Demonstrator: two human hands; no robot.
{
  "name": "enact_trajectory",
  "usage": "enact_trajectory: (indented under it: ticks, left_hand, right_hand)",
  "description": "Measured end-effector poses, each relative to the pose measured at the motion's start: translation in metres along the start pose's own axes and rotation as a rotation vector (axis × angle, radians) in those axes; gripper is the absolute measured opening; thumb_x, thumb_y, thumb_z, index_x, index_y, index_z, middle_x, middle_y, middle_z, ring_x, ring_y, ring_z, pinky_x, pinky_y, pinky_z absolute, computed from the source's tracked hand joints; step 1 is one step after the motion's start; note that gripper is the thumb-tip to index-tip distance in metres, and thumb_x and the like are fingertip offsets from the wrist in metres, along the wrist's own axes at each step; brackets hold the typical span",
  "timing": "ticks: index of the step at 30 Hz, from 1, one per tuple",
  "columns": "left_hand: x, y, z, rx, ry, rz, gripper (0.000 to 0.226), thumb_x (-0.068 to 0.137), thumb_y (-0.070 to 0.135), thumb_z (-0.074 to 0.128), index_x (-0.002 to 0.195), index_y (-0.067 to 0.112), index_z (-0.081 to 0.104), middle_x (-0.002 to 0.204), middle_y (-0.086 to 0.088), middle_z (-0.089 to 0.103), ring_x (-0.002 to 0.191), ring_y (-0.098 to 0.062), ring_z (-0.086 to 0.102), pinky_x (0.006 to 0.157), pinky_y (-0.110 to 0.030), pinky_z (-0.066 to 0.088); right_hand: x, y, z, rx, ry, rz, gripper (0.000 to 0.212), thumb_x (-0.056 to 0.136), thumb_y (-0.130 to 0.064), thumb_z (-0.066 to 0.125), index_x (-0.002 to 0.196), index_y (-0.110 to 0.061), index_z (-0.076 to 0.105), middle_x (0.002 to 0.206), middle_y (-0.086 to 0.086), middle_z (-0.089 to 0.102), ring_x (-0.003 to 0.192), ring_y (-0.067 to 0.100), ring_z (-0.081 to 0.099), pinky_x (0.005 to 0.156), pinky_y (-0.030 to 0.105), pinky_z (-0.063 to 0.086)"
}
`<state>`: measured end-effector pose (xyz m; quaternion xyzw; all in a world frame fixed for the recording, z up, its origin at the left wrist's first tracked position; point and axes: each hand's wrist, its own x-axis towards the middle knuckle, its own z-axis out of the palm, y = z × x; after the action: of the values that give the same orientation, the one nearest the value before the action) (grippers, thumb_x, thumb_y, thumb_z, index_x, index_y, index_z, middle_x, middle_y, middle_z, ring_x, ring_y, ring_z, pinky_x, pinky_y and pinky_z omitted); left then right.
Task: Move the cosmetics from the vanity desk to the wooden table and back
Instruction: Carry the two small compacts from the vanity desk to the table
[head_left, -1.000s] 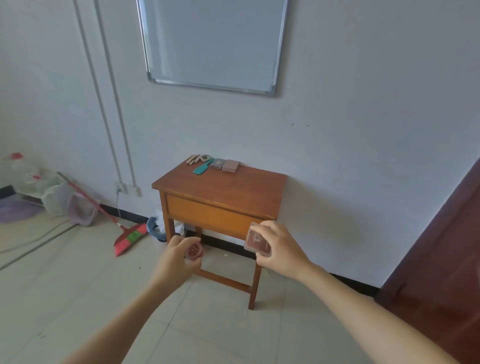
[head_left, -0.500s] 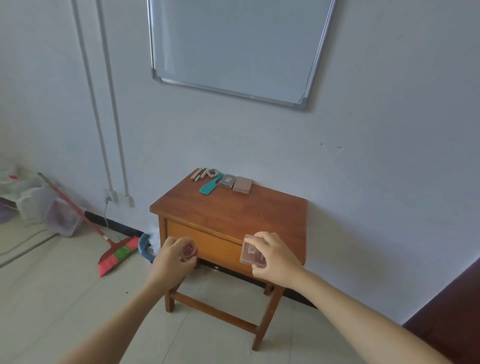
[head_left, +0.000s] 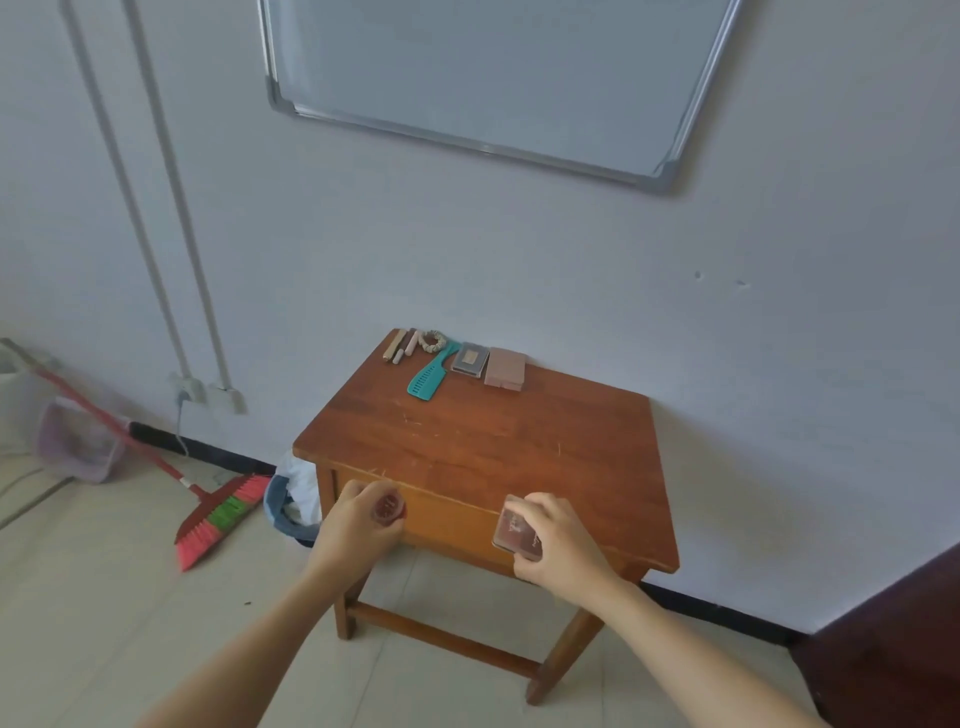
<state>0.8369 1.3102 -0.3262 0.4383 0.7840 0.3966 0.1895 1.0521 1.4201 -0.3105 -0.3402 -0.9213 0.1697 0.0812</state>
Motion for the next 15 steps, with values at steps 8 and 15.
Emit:
enact_trajectory:
  ticks: [8, 15]
  left_hand:
    - [0.073, 0.002, 0.025, 0.129, -0.086, 0.033, 0.044, 0.084, 0.022, 0.062, 0.126, 0.020, 0.049, 0.106, 0.007, 0.040, 0.096, -0.007, 0.045, 0.072, -0.012, 0.037]
    - [0.173, 0.013, 0.032, 0.330, -0.122, 0.063, 0.043, 0.085, 0.028, 0.060, 0.126, 0.029, 0.048, 0.112, 0.010, 0.046, 0.101, -0.006, 0.044, 0.076, -0.010, 0.042]
  right_hand:
    - [0.079, 0.049, -0.002, 0.032, 0.013, 0.087, 0.058, 0.083, -0.020, 0.062, 0.136, -0.023, 0.038, 0.132, -0.002, 0.039, 0.120, 0.014, 0.033, 0.096, 0.022, 0.036]
    - [0.176, 0.097, -0.004, 0.054, 0.017, 0.095, 0.059, 0.083, -0.023, 0.062, 0.136, -0.025, 0.036, 0.135, -0.003, 0.038, 0.122, 0.015, 0.032, 0.097, 0.023, 0.037]
